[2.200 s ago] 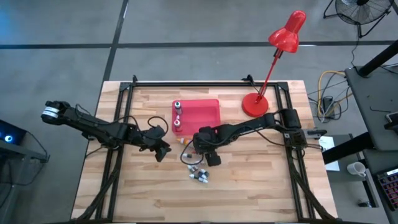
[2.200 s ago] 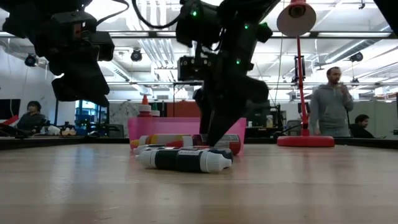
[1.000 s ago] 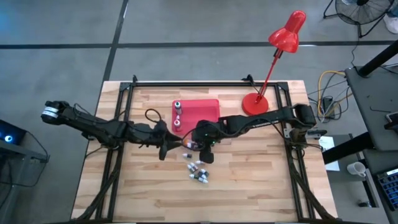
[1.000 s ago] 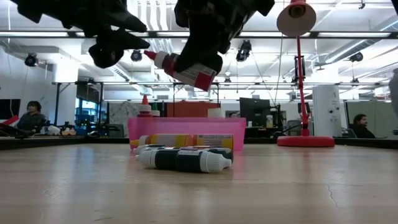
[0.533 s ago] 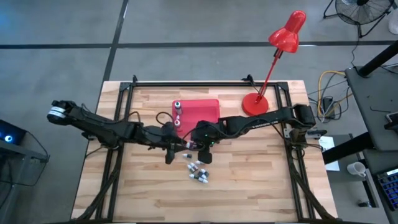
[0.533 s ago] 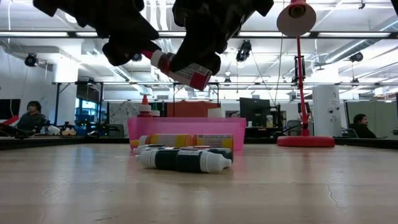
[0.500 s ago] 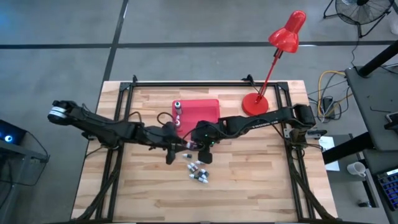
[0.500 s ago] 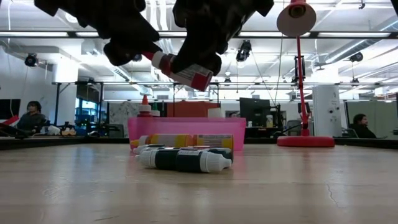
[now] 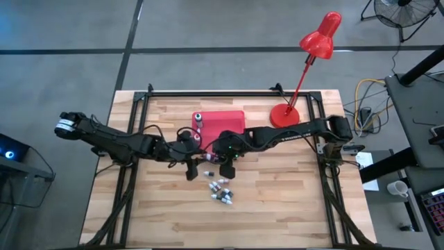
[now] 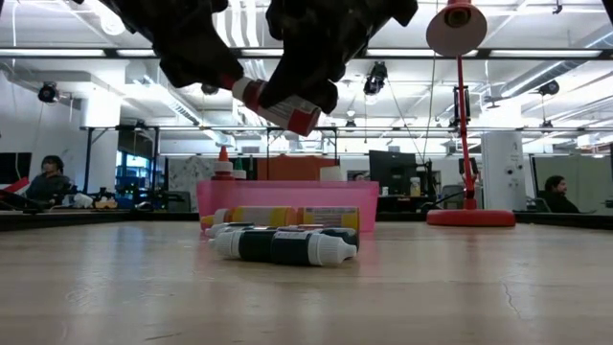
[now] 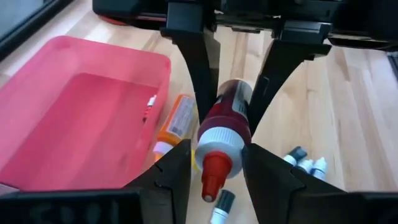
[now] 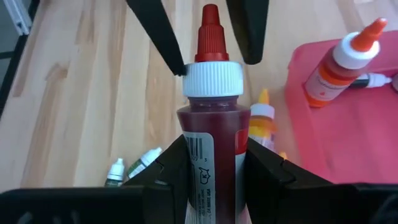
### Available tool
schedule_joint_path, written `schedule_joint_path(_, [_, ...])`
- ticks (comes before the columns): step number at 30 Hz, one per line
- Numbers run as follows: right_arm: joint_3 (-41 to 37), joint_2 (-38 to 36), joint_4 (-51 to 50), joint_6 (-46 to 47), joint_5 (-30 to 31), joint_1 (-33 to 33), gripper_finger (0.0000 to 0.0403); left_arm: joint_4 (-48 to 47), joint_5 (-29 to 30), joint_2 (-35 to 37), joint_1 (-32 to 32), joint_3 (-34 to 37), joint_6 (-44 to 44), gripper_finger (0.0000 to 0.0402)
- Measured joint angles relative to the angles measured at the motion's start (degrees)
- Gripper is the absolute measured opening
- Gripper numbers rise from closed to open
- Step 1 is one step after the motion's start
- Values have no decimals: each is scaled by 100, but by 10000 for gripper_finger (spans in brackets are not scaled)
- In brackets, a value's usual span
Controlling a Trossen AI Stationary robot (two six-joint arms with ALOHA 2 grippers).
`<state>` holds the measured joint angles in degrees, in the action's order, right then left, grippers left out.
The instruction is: Pick & Place food coloring
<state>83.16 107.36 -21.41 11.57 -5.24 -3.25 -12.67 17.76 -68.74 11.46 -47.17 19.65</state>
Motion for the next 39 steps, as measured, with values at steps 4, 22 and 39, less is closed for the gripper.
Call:
schedule_joint_path(4, [1,1,-22,-34,-36,1,105,10,-53,-16,0,11,41,115])
schedule_joint_path(22, [1,6,-17,-130,-90,-12,105,82,-294,-16,-19,46,203,126])
schedule_joint_path(39, [1,6,5,-238,53,-12,105,139,-593,-16,-28,71,335,188])
